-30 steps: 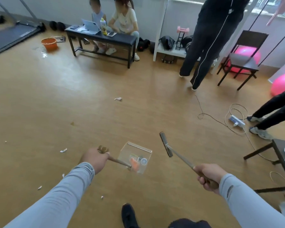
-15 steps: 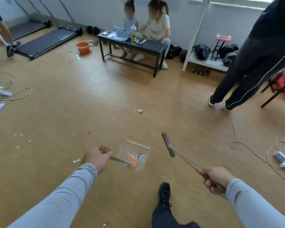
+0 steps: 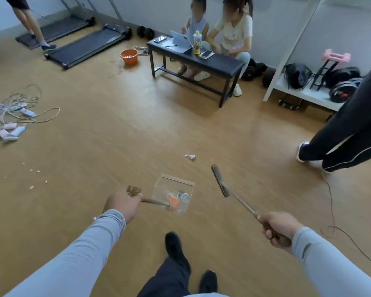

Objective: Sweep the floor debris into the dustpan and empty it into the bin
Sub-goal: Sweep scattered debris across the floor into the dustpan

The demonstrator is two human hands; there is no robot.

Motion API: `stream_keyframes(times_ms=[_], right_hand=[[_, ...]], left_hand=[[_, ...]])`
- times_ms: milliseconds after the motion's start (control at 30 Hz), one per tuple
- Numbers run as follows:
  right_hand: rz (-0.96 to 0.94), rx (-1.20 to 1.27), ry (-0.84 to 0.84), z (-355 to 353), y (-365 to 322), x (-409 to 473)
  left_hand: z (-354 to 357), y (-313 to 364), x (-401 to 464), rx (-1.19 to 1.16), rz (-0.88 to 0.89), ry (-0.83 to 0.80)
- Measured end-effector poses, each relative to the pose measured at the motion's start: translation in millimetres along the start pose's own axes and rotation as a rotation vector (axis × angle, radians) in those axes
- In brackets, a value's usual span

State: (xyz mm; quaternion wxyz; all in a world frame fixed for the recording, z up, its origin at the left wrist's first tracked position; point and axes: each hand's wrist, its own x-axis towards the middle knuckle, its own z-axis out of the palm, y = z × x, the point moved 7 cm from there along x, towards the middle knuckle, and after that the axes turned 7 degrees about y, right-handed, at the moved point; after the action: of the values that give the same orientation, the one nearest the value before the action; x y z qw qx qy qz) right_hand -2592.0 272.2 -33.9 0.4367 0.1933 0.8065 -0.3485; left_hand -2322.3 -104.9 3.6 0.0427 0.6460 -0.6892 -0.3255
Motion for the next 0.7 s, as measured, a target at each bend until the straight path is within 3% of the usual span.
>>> stream_keyframes(times_ms=[300,700], right_hand=[[0.044,-0.083,0.059,37.4,-127.2,53.0],[0.030,-0.262,0.082,93.9,-273.2,105.1]], left_hand=[[39.9,58.1,121.4,-0.016,0.002,-0.079],[102.6,121.5,235.4,0.137,0.026,-0.202]])
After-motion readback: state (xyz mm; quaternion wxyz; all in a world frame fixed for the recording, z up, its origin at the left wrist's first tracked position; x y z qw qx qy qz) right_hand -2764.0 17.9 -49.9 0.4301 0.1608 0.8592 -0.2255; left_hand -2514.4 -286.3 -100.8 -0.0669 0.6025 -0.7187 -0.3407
